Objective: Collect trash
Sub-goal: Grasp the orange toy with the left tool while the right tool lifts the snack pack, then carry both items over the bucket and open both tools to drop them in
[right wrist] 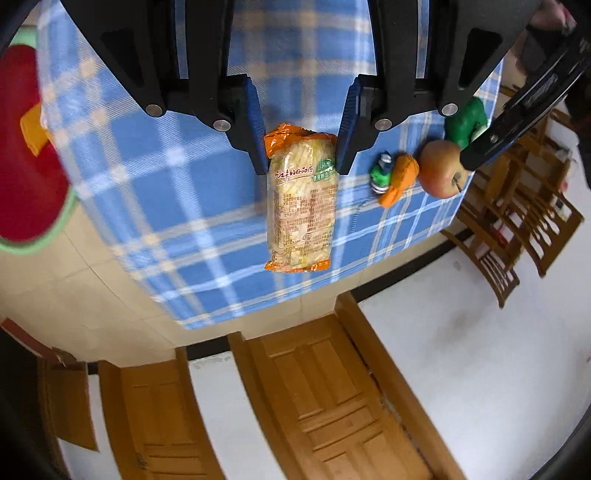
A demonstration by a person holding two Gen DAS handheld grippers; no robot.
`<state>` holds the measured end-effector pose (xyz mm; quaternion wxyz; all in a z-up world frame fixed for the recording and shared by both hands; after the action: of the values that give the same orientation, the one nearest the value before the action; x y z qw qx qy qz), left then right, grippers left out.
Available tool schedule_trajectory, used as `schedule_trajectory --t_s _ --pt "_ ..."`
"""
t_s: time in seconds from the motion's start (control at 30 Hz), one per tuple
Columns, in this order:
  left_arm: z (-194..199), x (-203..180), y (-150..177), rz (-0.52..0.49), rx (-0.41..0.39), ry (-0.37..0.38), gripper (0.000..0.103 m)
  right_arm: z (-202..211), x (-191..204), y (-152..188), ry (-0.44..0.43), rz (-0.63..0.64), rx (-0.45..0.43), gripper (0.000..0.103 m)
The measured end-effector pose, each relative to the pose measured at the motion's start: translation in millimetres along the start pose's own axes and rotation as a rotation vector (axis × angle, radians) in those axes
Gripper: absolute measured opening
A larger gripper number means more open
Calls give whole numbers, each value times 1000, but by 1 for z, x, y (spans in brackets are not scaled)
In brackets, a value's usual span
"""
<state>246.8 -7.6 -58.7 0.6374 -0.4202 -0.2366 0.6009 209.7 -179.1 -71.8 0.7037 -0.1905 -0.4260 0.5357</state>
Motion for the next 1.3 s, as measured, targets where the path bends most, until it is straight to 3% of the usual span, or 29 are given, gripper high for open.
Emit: schedule_trajectory --t_s 0.2,0.47,0.53,0.6,0.67,0.87,1.3 --pt "-27 -26 4 -35 65 50 36 36 -42 2 17 -69 -26 37" --pt "-72 -28 10 -84 125 -42 32 69 -81 2 32 -124 -72 37" --pt "-73 -27 10 -101 114 -62 25 73 -88 1 35 -129 -81 37" --pt "-72 -26 10 -103 111 -72 8 76 -94 2 36 -138 -87 37" --pt "-72 -22 9 -91 109 -70 6 77 -98 4 33 -150 -87 37" --pt "-57 -27 8 -60 86 -25 4 81 -106 6 28 -174 -94 37" --pt "15 -84 4 -57 6 149 4 105 -117 6 37 -196 -128 37"
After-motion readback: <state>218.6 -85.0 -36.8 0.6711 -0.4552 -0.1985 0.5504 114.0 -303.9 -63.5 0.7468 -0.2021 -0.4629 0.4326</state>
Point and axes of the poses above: each gripper's, at about its wrist camera, not at the fingertips, and z roughly against the way its jaws point, x to its left, y to its underside, the point moved 7 cm from there along -z, roughly the way its jaws point, and after that the axes turned 11 degrees about -x, right-handed, at the moved point
